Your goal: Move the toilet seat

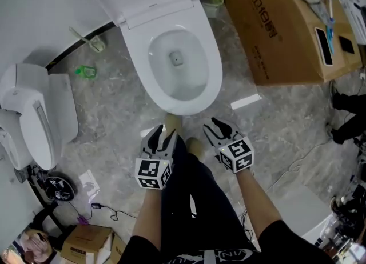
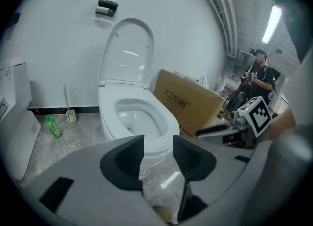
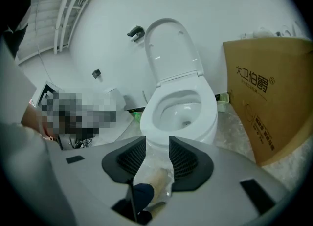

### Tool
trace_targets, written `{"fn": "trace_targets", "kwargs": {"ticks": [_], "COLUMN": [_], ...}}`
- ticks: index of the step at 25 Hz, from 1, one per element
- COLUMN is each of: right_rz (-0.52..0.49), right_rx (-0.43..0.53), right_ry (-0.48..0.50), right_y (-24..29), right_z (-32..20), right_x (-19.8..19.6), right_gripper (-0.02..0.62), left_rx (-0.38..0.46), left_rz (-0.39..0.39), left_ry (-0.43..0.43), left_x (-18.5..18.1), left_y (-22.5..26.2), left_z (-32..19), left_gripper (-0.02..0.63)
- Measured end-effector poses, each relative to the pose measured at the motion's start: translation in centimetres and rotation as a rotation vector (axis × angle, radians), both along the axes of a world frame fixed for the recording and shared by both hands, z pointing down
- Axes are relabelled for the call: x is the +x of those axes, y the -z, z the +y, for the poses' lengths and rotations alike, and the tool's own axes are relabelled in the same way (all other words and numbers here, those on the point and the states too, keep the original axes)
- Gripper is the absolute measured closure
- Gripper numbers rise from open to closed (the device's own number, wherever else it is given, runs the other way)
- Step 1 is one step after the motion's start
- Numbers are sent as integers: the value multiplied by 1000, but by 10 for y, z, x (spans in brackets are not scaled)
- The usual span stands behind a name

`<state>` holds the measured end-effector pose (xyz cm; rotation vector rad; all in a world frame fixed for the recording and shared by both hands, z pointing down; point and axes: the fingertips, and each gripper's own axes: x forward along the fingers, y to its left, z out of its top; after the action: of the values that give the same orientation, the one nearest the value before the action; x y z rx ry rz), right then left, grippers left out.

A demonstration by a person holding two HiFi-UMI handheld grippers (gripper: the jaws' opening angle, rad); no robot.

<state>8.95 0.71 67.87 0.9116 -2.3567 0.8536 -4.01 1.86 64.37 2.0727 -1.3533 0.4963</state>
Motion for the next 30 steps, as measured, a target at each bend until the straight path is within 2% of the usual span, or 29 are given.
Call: {"fn": "trace_targets", "kwargs": {"ticks": [6,11,21,30], "right_rz": [33,71,159,138], "right_rx": [8,48,125,145], "right_ry": [-23,-16,43,2], "right_y": [-55,-79,-99,-86], "right_z": [-17,-31,-45,-45], "right_x": [6,8,6,6], "right_gripper": [439,437,428,454], "left_rx": [-33,-43,-38,-68], "left_rz": [-1,-7,-19,-28], "left_ry": [20,14,-11,-23], "left_x": [-4,-3,2,0], "left_y": [-62,-92,-113,-123], "left_z": [-4,-9,-21,-25], "left_gripper": [419,414,413,413]}}
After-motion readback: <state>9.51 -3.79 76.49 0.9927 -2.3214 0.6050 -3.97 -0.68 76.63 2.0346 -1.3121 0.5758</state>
